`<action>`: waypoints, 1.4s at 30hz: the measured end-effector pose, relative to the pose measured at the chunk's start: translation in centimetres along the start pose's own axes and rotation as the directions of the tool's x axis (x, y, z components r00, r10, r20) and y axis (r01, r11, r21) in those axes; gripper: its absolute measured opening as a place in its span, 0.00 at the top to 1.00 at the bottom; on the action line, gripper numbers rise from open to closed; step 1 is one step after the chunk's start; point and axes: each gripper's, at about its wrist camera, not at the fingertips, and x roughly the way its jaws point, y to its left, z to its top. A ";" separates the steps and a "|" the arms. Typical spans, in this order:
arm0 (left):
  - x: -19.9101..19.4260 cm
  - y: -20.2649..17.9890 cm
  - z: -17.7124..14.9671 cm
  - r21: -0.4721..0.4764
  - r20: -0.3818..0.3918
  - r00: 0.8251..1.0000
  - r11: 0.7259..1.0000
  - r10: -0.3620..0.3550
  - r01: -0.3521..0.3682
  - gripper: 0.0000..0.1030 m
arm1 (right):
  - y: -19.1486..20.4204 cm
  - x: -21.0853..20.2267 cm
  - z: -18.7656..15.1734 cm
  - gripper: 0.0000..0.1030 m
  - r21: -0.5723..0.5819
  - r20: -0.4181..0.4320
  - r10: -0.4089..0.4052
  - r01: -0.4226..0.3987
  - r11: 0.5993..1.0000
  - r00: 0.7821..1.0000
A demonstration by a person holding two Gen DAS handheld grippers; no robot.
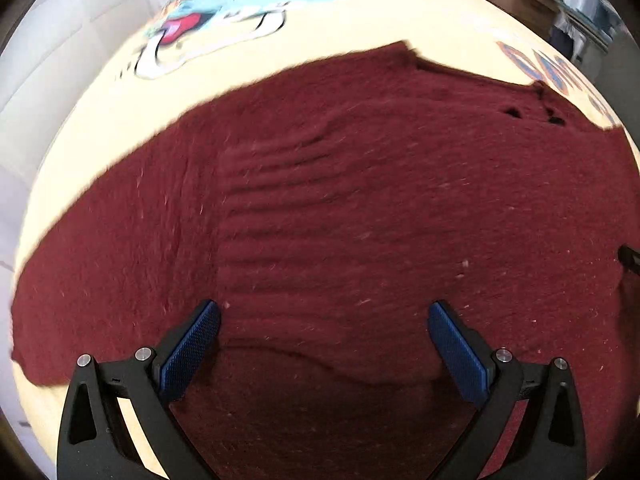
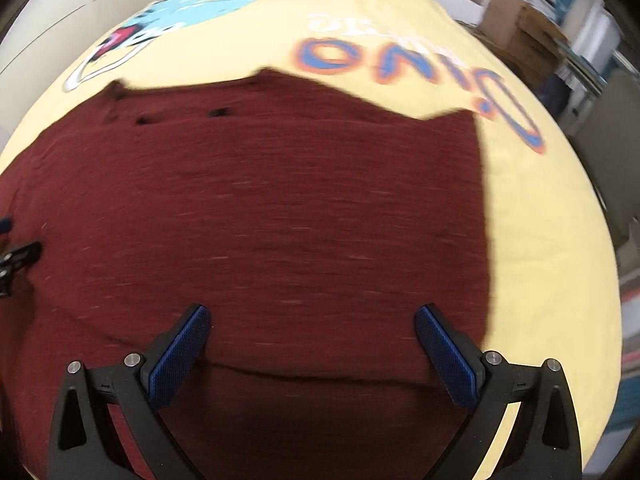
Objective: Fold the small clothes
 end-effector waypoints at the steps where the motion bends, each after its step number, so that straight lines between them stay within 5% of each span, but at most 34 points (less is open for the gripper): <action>1: 0.3 0.6 -0.1 -0.038 -0.012 0.999 0.999 -0.035 0.035 0.01 | -0.8 0.1 0.0 0.01 0.014 0.000 -0.005 0.005 1.000 1.000; 13: 0.3 0.2 -0.5 -0.047 0.017 0.999 0.998 -0.035 0.036 0.01 | -1.3 1.0 -1.0 0.01 0.048 0.015 0.010 -0.011 0.999 1.000; 19: -0.7 0.9 0.5 -0.073 -0.055 0.997 0.996 -0.047 0.043 0.01 | -1.0 -0.6 -0.8 0.01 0.030 0.034 0.009 -0.010 0.999 0.999; 23: -4.2 3.2 1.5 -0.125 0.005 0.997 0.989 -0.077 0.077 0.01 | -0.3 -4.4 -0.7 0.01 0.024 0.075 0.038 -0.040 0.999 0.996; 29: -8.7 9.8 1.2 -0.224 0.072 0.997 0.974 -0.014 0.030 0.01 | 1.0 -8.9 -2.0 0.01 -0.030 0.121 0.023 -0.020 0.999 0.992; 33: -9.1 16.1 -1.2 -0.385 0.050 0.999 0.923 0.015 0.006 0.01 | 1.9 -9.7 -2.2 0.01 -0.041 0.123 0.024 -0.019 0.999 0.992; 38: -7.7 23.3 -5.5 -0.574 -0.038 0.996 0.814 0.082 -0.089 0.01 | 2.9 -9.2 -3.3 0.01 -0.048 0.088 0.010 -0.006 0.999 0.996; 42: -7.3 28.9 -8.1 -0.701 -0.085 0.991 0.701 0.104 -0.134 0.01 | 2.9 -9.0 -4.1 0.01 -0.046 0.069 -0.003 0.006 0.999 0.998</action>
